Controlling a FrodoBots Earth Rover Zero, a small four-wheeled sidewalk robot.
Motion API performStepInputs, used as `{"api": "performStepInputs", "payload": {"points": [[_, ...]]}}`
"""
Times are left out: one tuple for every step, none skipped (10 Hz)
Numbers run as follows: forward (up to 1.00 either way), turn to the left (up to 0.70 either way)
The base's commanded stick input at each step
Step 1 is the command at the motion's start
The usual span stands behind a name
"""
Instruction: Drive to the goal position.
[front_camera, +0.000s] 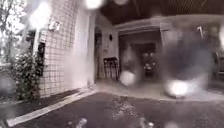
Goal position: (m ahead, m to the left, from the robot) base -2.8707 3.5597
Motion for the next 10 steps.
{"api": "performStepInputs", "payload": {"points": [[0.70,-0.14],[0.70,-0.14],[0.70,-0.14],[0.70,-0.14],[0.70,-0.14],[0.70,-0.14],[0.70,-0.14],[0.70,-0.14],[0.70,-0.14],[0.70,-0.14]]}}
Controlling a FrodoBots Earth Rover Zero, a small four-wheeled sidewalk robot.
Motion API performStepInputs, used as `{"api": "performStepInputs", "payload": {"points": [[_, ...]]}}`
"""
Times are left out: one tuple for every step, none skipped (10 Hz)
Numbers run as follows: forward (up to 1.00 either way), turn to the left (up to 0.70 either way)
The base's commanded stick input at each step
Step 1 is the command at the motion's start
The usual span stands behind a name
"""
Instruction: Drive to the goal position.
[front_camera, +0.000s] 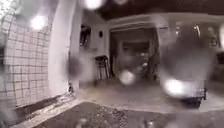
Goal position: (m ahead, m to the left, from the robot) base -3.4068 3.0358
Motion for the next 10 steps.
{"api": "performStepInputs", "payload": {"points": [[0.70,-0.14],[0.70,-0.14],[0.70,-0.14],[0.70,-0.14],[0.70,-0.14],[0.70,-0.14],[0.70,-0.11],[0.70,0.00],[0.70,0.00],[0.70,-0.11]]}}
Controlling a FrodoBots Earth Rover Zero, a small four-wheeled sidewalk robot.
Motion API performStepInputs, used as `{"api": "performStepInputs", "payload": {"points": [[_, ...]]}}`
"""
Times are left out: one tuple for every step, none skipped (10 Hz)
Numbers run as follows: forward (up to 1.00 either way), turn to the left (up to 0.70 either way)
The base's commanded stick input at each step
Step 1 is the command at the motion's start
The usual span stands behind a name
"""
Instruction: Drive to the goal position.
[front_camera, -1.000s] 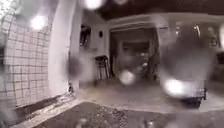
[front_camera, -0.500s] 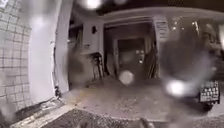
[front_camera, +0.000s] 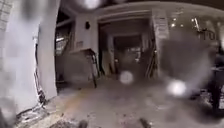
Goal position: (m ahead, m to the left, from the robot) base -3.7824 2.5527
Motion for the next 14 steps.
{"api": "performStepInputs", "payload": {"points": [[0.70,-0.14],[0.70,-0.14],[0.70,-0.14],[0.70,-0.14],[0.70,-0.14],[0.70,-0.14],[0.70,-0.14],[0.70,-0.14],[0.70,-0.14],[0.70,-0.14],[0.70,-0.14],[0.70,-0.12],[0.70,-0.01],[0.70,0.00]]}}
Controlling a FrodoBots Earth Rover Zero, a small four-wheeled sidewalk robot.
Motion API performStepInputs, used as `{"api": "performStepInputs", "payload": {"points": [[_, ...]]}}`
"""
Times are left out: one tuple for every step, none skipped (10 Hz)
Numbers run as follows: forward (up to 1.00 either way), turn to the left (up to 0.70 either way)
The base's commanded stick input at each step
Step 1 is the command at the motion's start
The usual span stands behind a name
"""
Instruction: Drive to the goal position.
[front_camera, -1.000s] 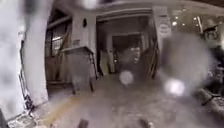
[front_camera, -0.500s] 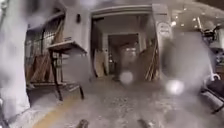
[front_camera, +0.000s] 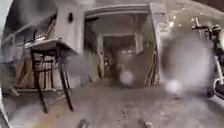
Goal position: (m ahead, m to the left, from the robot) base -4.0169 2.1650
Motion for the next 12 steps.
{"api": "performStepInputs", "payload": {"points": [[0.70,0.00],[0.70,-0.07],[0.70,-0.14],[0.70,0.00],[0.70,0.00],[0.70,0.00],[0.70,0.00],[0.70,0.00],[0.70,0.00],[0.70,0.00],[0.70,0.00],[0.70,0.00]]}}
